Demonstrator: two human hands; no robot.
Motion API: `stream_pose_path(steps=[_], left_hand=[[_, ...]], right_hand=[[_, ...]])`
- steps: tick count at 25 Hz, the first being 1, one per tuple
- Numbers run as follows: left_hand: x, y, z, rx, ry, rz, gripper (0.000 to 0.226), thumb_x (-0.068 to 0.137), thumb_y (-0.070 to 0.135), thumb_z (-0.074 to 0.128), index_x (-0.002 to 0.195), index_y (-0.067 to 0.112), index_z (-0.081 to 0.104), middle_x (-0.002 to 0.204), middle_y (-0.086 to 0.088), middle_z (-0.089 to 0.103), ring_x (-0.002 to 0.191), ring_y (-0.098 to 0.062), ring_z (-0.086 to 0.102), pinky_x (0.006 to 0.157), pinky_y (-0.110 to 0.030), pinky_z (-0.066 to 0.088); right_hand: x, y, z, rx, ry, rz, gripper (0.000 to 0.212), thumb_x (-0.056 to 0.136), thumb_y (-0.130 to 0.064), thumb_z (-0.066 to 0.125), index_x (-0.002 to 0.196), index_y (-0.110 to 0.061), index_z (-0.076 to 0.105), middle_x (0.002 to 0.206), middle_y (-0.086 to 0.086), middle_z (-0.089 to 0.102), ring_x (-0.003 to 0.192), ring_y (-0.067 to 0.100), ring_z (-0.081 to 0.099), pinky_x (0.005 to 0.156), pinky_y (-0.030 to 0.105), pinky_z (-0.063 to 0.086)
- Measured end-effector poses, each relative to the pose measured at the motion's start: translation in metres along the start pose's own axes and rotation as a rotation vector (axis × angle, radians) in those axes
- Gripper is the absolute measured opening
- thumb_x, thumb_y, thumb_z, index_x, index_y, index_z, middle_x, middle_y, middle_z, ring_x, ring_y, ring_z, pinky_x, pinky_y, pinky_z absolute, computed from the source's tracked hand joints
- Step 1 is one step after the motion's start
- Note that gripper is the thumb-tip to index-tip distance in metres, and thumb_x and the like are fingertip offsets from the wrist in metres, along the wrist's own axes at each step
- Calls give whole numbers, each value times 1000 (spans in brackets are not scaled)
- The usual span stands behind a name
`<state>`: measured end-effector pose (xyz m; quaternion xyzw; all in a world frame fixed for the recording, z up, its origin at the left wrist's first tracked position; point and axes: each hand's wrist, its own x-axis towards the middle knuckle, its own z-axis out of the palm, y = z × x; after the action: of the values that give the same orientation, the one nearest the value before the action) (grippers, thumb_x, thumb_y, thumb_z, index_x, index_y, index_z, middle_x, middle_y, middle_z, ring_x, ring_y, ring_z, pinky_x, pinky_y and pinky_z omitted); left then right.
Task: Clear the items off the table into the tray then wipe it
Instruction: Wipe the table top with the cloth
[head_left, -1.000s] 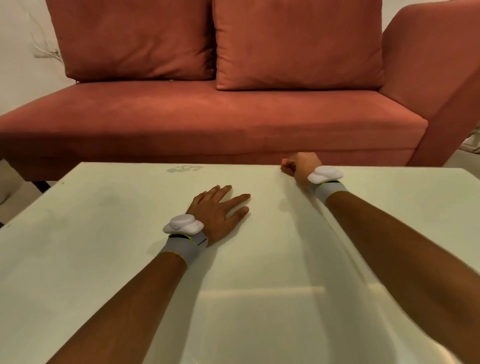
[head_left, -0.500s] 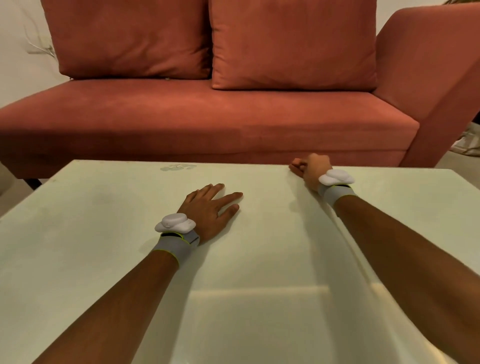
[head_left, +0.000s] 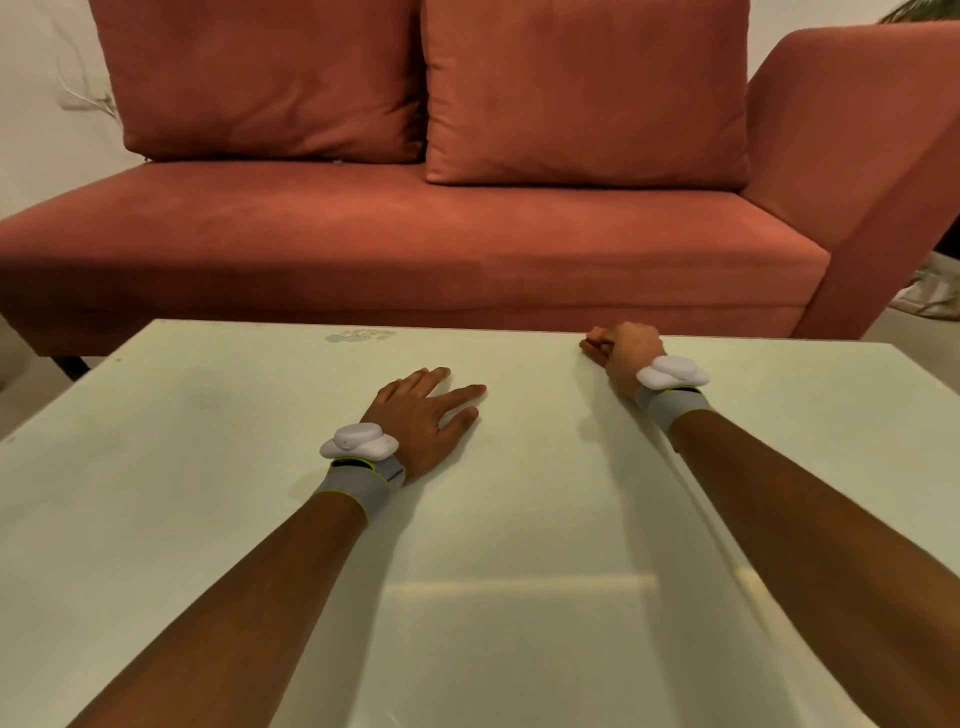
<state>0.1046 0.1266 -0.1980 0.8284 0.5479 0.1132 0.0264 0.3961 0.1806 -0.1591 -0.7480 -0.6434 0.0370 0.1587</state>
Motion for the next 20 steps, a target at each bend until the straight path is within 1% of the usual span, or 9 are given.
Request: stream_pose_path(steps=[2, 5, 8, 10, 13, 15, 16, 18, 20], left_hand=[[-1, -1, 0, 1, -3, 5, 47, 92, 62, 17, 137, 58, 27, 155, 5, 26, 145, -19, 17, 116, -38, 14], [1, -2, 0, -8, -10, -4, 52, 87, 64, 13, 136, 58, 27, 155, 6, 26, 145, -19, 17, 116, -38, 14], [-1, -2, 0, -8, -23, 3, 48, 91, 63, 14, 137, 58, 26, 156, 6, 24, 146, -19, 15, 117, -38, 12], [0, -1, 2, -5, -29, 6, 45, 93, 61, 17, 138, 57, 25, 157, 6, 22, 146, -19, 14, 118, -37, 10], [1, -2, -1, -26, -33, 5, 44, 95, 60, 20, 138, 57, 25, 157, 6, 21, 146, -19, 13, 118, -38, 10], [2, -3, -1, -20, -30, 7, 44, 94, 60, 20, 138, 57, 26, 157, 5, 22, 146, -19, 13, 118, -38, 10], [1, -3, -1, -15, -29, 5, 46, 93, 62, 18, 138, 57, 26, 157, 5, 23, 146, -19, 14, 118, -37, 11], [1, -3, 1, -10, -13, 6, 51, 88, 64, 15, 137, 57, 28, 156, 5, 25, 145, -19, 16, 117, -37, 12], [0, -3, 2, -15, -2, 9, 53, 86, 64, 15, 136, 57, 29, 156, 5, 26, 145, -19, 17, 117, -37, 13]], right_hand=[[-2, -26, 18, 130, 1, -100, 22, 92, -30, 53, 96, -17, 70, 99, 13, 70, 97, 33, 64, 83, 30, 51], [-60, -29, 7, 369, -123, -408, 26, 94, -11, 52, 115, -13, 67, 114, -3, 68, 108, 3, 58, 87, 0, 38], [-77, 5, -29, 300, -367, -615, 32, 92, -16, 58, 122, -26, 63, 129, -18, 57, 120, -8, 49, 99, 3, 35], [-61, 21, -33, 210, -270, -560, 29, 90, -21, 61, 118, -30, 65, 126, -15, 61, 117, -3, 54, 96, 3, 36], [-42, -7, 0, 393, 21, -258, 24, 91, -9, 58, 111, -13, 70, 115, 2, 67, 110, 12, 61, 77, -12, 28], [-66, -40, 9, 571, -71, -257, 26, 90, 2, 54, 112, -4, 68, 114, 8, 68, 110, 17, 63, 75, -11, 32], [-85, -45, 5, 577, -156, -367, 27, 90, 1, 56, 113, -5, 67, 114, 5, 67, 109, 10, 62, 79, -9, 35], [-117, -31, -17, 502, -327, -611, 30, 86, -11, 63, 116, -14, 67, 121, -5, 64, 112, -4, 57, 92, 2, 40], [-123, 1, -41, 429, -435, -633, 34, 84, -16, 66, 117, -20, 66, 127, -8, 62, 115, -2, 57, 98, 12, 44]])
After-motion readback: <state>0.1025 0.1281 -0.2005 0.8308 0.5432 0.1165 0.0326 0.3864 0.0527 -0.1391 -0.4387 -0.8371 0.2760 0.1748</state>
